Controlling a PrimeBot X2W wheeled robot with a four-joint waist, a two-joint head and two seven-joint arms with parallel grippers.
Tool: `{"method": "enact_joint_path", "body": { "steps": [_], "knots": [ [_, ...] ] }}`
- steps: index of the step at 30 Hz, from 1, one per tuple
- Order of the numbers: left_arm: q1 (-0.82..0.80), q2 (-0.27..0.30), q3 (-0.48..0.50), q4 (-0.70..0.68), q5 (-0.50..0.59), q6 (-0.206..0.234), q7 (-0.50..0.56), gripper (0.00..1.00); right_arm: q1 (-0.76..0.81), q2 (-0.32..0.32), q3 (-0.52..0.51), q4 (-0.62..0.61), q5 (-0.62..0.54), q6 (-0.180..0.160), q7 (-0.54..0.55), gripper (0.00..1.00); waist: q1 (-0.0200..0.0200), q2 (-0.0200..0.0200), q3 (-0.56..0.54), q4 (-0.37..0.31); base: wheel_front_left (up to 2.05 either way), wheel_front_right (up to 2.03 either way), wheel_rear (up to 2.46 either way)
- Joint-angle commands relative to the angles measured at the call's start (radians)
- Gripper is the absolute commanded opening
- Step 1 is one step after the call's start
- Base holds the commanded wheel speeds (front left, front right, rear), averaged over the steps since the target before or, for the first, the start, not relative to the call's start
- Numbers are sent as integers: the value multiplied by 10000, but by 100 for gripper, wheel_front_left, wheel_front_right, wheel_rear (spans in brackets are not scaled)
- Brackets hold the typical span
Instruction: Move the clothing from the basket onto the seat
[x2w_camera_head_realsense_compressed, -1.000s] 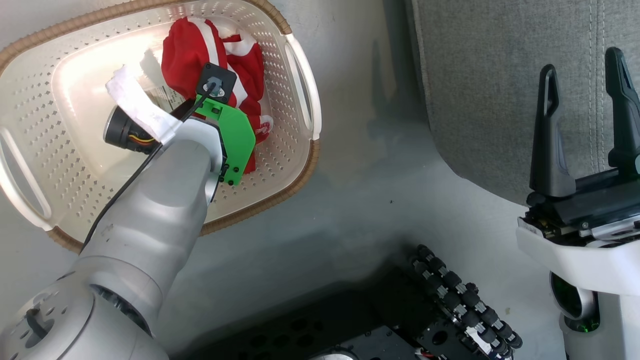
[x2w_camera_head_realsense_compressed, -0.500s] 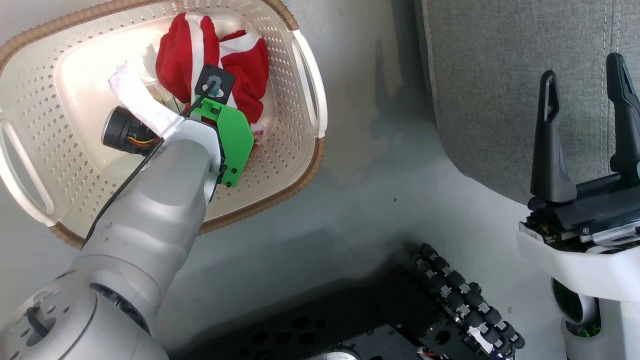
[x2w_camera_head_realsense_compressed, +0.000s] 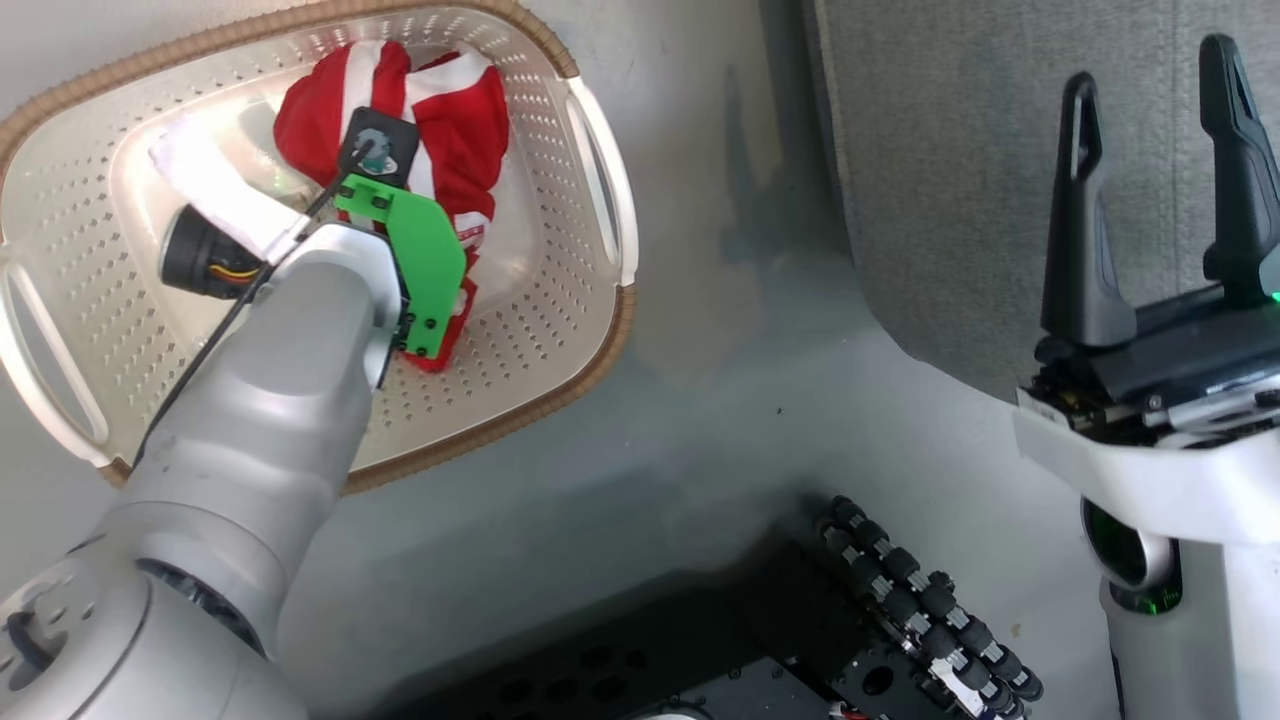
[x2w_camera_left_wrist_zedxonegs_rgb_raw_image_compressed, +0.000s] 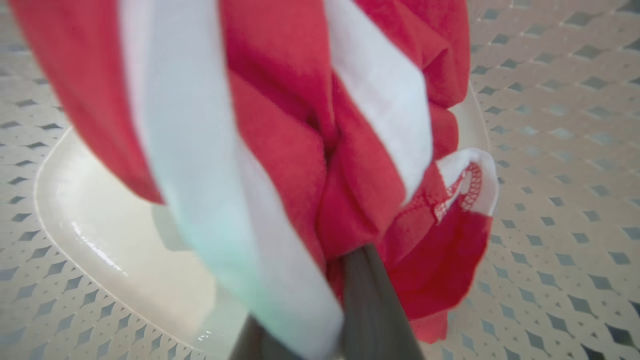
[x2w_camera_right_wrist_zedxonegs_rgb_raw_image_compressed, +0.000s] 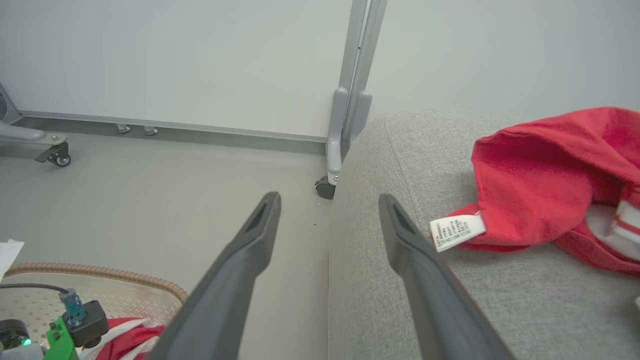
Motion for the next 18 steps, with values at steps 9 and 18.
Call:
{"method": "enact_joint_path", "body": {
  "steps": [9,18],
  "knots": [
    [295,228,307,2,-464,-111,-413,0,-1028,197,-16,682,291,-18,-28,100,0,0,-900,-273,0,0,0],
    [1184,19,351,0,-714,-640,-1090,0,-1014,98,-270,1164,578,-18,-30,100,0,0,-2848,297,0,0,0]
  ]
}}
